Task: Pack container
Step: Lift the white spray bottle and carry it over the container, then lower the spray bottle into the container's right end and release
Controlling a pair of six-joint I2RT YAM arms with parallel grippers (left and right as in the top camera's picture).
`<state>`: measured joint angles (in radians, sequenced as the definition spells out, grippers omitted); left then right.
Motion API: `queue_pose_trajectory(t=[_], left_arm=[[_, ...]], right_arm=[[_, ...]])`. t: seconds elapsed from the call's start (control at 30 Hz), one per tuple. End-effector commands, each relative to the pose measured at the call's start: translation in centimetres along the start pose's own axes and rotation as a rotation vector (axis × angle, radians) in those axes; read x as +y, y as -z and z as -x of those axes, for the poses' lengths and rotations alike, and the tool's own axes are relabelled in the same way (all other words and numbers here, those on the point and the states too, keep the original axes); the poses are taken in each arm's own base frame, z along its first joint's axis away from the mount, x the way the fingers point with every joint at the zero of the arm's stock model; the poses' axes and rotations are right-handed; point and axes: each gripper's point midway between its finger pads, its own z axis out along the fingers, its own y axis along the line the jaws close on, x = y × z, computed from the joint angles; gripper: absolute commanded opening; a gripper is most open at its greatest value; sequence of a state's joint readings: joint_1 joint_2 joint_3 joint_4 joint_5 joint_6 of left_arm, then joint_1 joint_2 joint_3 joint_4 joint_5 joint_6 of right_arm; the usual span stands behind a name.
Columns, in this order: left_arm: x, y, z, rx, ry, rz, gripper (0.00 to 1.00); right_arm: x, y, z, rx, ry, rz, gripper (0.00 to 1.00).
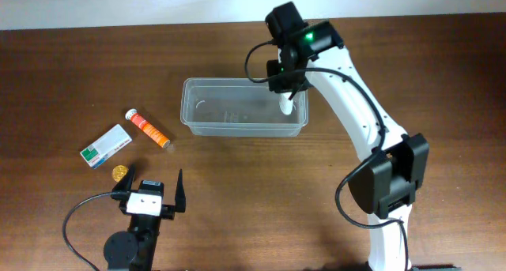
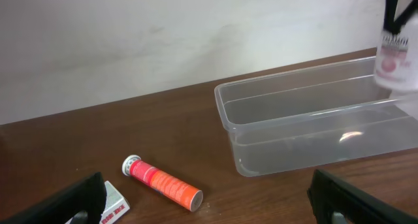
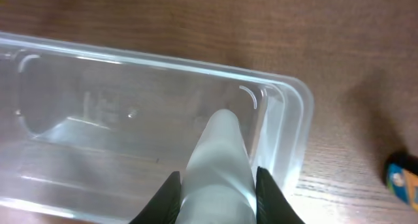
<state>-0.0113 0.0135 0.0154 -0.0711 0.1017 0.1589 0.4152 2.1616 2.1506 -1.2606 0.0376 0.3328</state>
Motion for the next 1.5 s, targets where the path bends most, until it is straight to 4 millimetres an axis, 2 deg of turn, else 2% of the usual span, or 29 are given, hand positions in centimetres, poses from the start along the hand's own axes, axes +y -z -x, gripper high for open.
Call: queue_pose_trajectory(t=[0.0,0.2,0.6,1.0,1.47], left_arm=[[0.1,0.0,-0.2,0.0,0.009,0.002,0.99],[0.1,0.0,-0.2,0.0,0.009,0.002,0.99],[0.0,0.0,-0.2,0.0,0.009,0.002,0.99],[0.0,0.0,-0.2,0.0,0.009,0.002,0.99],[0.0,0.0,-0.2,0.0,0.009,0.002,0.99]], right_arm=[[-0.3,-1.5,-0.2,-0.013,-0.074,-0.027,0.19],[-0.3,-3.3,0.0,-0.031,-0.102,-0.02,0.19],[-1.1,-3.8,0.2,-0.048,-0.12,-0.066,0.19],[-1.3,-6.4,-0.7,0.006,-0.116,-0.089,0.19],[-2.7,-6.5,-0.3,-0.003,-0.133,-0.12,0.2]])
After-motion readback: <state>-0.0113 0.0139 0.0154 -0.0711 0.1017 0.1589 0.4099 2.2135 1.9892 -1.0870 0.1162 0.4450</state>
